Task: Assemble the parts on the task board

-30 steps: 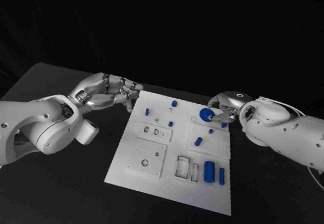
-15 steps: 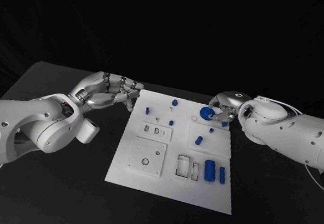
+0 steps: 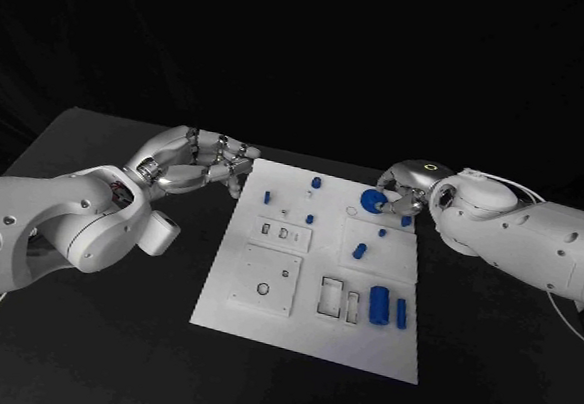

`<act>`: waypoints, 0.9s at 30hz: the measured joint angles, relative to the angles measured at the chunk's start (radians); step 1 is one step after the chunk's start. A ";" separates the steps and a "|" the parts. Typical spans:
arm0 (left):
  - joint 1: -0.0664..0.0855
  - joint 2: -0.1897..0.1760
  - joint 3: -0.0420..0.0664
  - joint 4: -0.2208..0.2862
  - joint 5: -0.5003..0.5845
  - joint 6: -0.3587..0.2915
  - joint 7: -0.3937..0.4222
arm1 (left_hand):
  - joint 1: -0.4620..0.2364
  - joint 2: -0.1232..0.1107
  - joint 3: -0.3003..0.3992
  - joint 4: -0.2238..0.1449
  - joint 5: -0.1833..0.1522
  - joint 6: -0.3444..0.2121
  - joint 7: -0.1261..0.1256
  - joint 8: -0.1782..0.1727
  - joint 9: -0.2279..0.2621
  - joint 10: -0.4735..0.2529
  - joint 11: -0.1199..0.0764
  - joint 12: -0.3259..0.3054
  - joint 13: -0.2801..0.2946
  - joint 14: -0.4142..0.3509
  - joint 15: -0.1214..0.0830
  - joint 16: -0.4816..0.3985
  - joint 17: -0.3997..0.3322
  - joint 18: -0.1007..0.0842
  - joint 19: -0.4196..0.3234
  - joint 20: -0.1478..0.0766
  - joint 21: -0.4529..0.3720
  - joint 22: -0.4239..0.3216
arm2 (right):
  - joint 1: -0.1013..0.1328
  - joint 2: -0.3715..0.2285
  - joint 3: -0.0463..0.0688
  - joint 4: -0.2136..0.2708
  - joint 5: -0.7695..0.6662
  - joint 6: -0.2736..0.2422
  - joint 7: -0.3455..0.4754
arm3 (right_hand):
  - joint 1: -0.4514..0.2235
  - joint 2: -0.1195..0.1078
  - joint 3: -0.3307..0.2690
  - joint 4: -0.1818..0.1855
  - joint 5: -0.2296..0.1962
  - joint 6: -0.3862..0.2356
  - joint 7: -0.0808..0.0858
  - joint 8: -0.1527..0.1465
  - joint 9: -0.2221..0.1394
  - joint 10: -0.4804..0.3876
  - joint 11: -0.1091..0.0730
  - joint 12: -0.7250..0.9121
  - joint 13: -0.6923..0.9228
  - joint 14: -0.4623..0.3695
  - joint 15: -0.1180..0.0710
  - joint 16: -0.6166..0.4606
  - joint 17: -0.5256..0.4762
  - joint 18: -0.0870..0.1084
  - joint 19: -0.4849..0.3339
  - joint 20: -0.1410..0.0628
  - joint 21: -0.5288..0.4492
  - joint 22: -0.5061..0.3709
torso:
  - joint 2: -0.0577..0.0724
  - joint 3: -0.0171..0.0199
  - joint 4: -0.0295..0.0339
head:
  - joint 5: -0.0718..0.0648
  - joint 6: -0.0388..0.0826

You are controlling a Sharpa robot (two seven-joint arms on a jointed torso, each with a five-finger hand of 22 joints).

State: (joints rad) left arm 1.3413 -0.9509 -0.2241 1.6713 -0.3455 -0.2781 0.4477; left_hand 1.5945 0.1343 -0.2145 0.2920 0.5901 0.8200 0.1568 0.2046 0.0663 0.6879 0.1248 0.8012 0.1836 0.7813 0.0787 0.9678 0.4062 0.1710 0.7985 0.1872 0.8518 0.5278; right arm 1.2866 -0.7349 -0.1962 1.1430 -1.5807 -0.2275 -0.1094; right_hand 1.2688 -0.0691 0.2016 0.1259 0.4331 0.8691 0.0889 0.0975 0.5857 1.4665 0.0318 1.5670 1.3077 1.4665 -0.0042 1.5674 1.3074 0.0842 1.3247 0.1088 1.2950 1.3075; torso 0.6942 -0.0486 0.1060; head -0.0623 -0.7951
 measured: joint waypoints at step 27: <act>-0.006 -0.008 0.000 -0.004 0.000 0.002 -0.003 | 0.000 0.000 0.000 0.000 0.000 0.000 0.000 0.000 0.000 0.000 0.000 0.000 0.000 0.000 0.000 0.000 -0.001 0.000 0.000 0.000 -0.004 0.000 | 0.003 -0.042 -0.002 0.086 0.004 -0.046 0.025 | -0.013 0.009 -0.001 -0.024 0.011 0.028 0.000 0.096 0.009 -0.001 -0.016 0.000 0.000 -0.002 -0.016 0.000 0.001 0.000 -0.008 -0.016 -0.019 0.001 | -0.001 0.0002 -0.0017 | 0.009 -0.008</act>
State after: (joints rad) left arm 1.3355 -0.9593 -0.2244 1.6678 -0.3456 -0.2763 0.4451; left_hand 1.5946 0.1343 -0.2146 0.2920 0.5901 0.8200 0.1568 0.2047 0.0663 0.6880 0.1248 0.8012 0.1840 0.7813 0.0787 0.9678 0.4055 0.1710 0.7985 0.1872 0.8481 0.5278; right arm 1.2891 -0.7770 -0.1986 1.2295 -1.5768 -0.2736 -0.0849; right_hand 1.2556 -0.0606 0.2002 0.1019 0.4438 0.8968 0.0886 0.1939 0.5944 1.4652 0.0161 1.5670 1.3075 1.4644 -0.0205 1.5674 1.3081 0.0842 1.3165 0.0925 1.2759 1.3081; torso 0.6936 -0.0484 0.1043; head -0.0532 -0.8030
